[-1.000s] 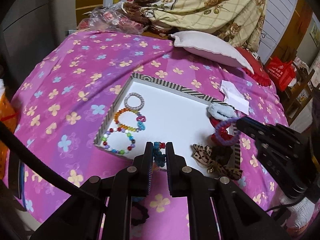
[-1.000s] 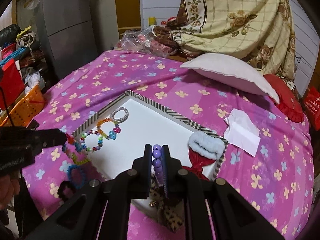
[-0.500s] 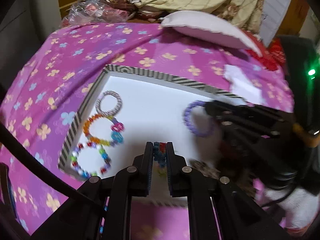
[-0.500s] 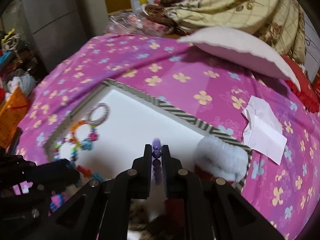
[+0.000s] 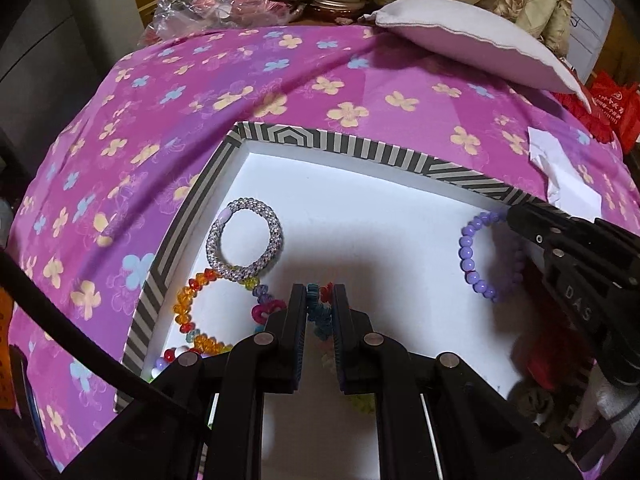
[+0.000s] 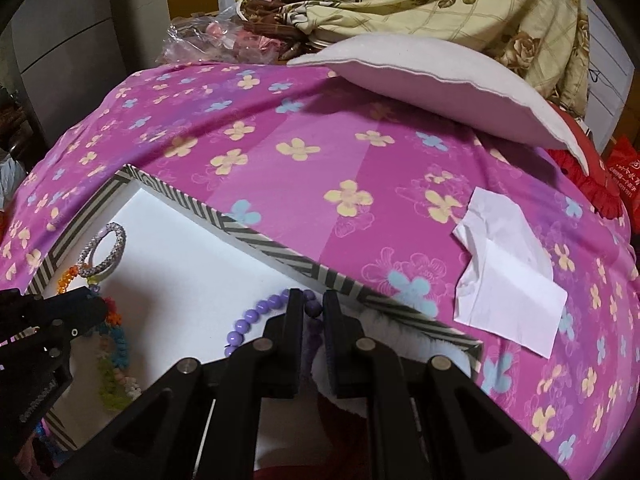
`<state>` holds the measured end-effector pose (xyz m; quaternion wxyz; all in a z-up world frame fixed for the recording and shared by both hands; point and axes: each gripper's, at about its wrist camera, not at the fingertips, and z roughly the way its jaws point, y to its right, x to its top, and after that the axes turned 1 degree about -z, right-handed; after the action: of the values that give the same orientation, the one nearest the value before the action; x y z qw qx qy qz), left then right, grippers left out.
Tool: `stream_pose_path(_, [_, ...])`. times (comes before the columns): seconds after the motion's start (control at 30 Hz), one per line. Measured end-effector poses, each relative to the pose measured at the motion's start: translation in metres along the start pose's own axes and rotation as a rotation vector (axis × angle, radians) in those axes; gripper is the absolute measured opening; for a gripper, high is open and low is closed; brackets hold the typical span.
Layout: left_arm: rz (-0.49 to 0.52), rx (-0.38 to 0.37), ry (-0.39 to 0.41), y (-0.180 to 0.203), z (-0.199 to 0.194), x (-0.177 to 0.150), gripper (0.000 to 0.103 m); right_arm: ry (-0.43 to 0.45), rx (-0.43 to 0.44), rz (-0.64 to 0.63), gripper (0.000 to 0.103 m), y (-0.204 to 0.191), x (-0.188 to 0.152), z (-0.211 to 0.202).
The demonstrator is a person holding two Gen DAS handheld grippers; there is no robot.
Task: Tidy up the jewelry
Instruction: 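Carry both bracelets into the white tray and open both tools, then move the left tool to the blue bracelet while the right tool approaches the black scrunchie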
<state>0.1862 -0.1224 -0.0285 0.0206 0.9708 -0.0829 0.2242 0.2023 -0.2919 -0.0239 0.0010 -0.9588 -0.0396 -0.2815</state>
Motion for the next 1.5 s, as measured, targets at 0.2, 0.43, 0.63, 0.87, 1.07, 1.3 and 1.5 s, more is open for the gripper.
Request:
stream_pose_path(0.2, [0.007, 0.007, 0.031, 0.001, -0.007, -0.004, 0.025, 0.011, 0.046, 0.029, 0.034, -0.002, -0.005, -0.015])
stream_pose_path(0.43, [0.004, -0.002, 0.046, 0.0, -0.023, -0.01, 0.04, 0.036, 0.066, 0.036, 0.046, -0.005, -0.018, -0.042])
stream_pose_path(0.63, [0.018, -0.001, 0.078, 0.002, -0.043, -0.019, 0.041, 0.055, 0.065, 0.032, 0.05, -0.008, -0.03, -0.066])
stream_pose_path(0.87, [0.038, 0.016, 0.136, 0.0, -0.072, -0.038, 0.041, 0.073, 0.069, 0.029, 0.055, -0.017, -0.05, -0.093])
stream_pose_path(1.07, [0.02, 0.034, 0.166, -0.013, -0.093, -0.061, 0.041, 0.084, 0.082, 0.026, 0.056, -0.03, -0.072, -0.116])
stream_pose_path(1.3, [0.0, 0.046, 0.186, -0.032, -0.114, -0.089, 0.041, 0.088, 0.097, -0.003, 0.056, -0.052, -0.098, -0.139])
stream_pose_path(1.5, [-0.034, 0.04, 0.181, -0.051, -0.126, -0.111, 0.04, 0.089, 0.115, -0.03, 0.057, -0.077, -0.119, -0.155])
